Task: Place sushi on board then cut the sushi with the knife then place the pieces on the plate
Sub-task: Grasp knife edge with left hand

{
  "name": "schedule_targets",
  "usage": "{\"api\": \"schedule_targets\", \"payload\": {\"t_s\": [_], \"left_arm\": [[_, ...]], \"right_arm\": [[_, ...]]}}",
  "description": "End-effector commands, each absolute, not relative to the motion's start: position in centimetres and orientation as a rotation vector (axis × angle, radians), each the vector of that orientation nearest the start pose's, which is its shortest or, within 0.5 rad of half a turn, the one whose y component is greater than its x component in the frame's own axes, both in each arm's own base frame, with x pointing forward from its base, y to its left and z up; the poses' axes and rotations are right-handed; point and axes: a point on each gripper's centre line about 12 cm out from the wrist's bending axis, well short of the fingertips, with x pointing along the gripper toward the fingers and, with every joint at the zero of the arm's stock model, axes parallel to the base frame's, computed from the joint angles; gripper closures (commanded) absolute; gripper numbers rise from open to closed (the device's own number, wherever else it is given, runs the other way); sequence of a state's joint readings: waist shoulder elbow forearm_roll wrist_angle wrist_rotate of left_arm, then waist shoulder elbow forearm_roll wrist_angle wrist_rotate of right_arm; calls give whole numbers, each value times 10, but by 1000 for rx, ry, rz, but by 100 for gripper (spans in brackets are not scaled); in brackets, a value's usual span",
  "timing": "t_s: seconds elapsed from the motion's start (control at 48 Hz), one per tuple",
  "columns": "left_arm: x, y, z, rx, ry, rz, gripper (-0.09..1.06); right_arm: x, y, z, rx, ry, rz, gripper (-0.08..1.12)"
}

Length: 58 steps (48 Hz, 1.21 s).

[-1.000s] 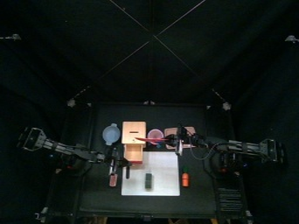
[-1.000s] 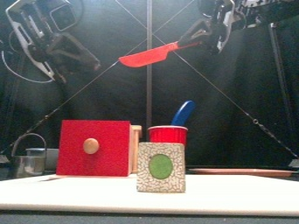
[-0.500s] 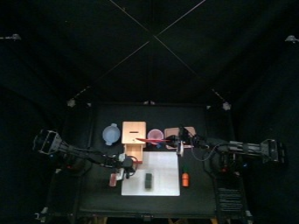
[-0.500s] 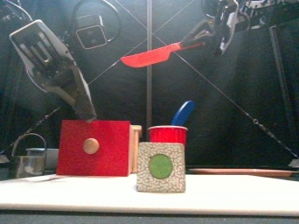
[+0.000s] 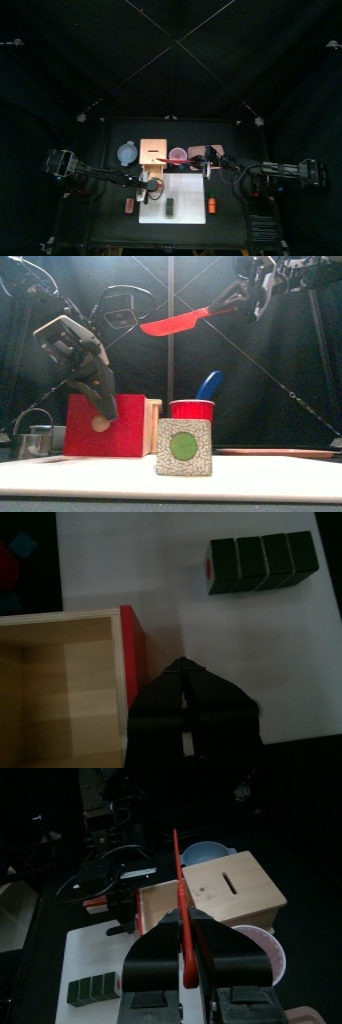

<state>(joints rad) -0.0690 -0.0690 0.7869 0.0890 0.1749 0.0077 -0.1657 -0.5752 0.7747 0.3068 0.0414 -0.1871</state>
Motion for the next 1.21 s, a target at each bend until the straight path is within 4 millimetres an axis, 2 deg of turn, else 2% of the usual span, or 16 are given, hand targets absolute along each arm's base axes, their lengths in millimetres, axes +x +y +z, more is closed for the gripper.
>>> {"api": "schedule_targets", "payload": {"t_s": [0.021,0.271,0.583,0.729,0.896,1.083,1.208], "left_arm": [[350,-15,156,156,842,-82,65],[368,-6,162,202,820,-72,65],[357,16,158,216,881,-22,65],[359,19,160,221,867,-19,65],[362,12,176,227,799,-32,66],[352,-19,212,218,662,-96,66],[336,-21,209,125,632,-88,66]], "right_arm": [[290,-46,333,139,194,-166,67],[287,-46,328,149,191,-170,67],[277,-43,329,152,173,-163,67],[275,-40,330,156,162,-156,67],[273,-35,331,153,158,-140,67],[269,-24,322,155,177,-101,67],[269,-8,305,149,224,-47,67]]}}
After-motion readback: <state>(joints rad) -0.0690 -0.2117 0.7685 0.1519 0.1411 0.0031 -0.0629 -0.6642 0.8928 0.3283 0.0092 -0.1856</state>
